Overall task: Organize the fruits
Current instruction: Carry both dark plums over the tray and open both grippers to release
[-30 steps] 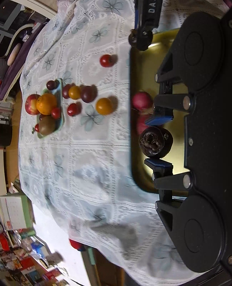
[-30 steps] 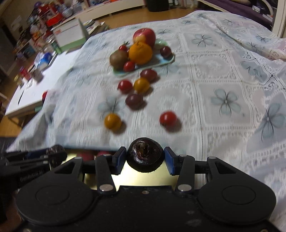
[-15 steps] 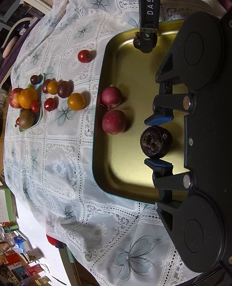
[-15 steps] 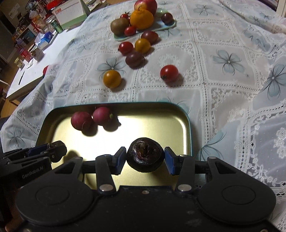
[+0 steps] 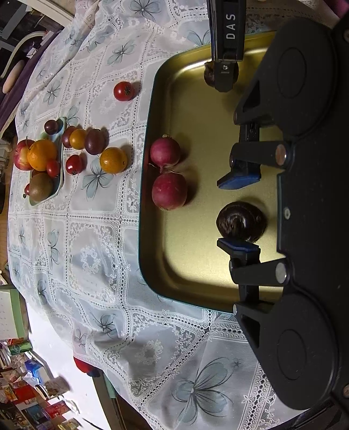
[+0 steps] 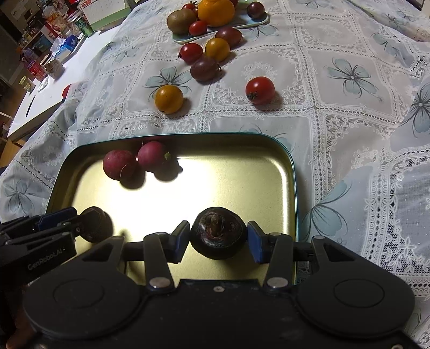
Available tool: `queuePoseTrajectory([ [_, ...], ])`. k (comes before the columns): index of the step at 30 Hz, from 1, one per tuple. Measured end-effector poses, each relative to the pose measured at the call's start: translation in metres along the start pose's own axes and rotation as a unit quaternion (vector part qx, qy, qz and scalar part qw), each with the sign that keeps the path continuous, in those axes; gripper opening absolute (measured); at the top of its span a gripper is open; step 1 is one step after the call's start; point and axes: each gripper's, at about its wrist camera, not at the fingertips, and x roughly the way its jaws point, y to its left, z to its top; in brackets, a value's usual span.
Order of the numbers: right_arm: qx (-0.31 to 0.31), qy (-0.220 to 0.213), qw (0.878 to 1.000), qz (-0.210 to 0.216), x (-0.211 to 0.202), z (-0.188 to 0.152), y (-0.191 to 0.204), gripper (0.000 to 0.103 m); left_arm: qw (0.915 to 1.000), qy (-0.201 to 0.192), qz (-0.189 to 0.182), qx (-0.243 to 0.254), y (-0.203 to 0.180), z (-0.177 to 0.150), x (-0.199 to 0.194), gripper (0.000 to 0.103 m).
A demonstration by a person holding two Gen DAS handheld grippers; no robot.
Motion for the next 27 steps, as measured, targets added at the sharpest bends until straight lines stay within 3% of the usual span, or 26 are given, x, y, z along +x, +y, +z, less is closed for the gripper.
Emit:
queuePoseTrajectory([
  [13, -0.017, -0.034, 0.999, -0.006, -0.011, -0.003, 0.005, 0.049, 1.0000, 0.002, -0.001, -0.004, 0.002, 0.001, -0.001, 0.049],
  [27, -0.009, 0.002, 1.000, -0.006, -0.007, 0.004, 0.000, 0.049, 0.9999, 0.011, 0.001, -0.004, 0.002, 0.007, 0.002, 0.049],
])
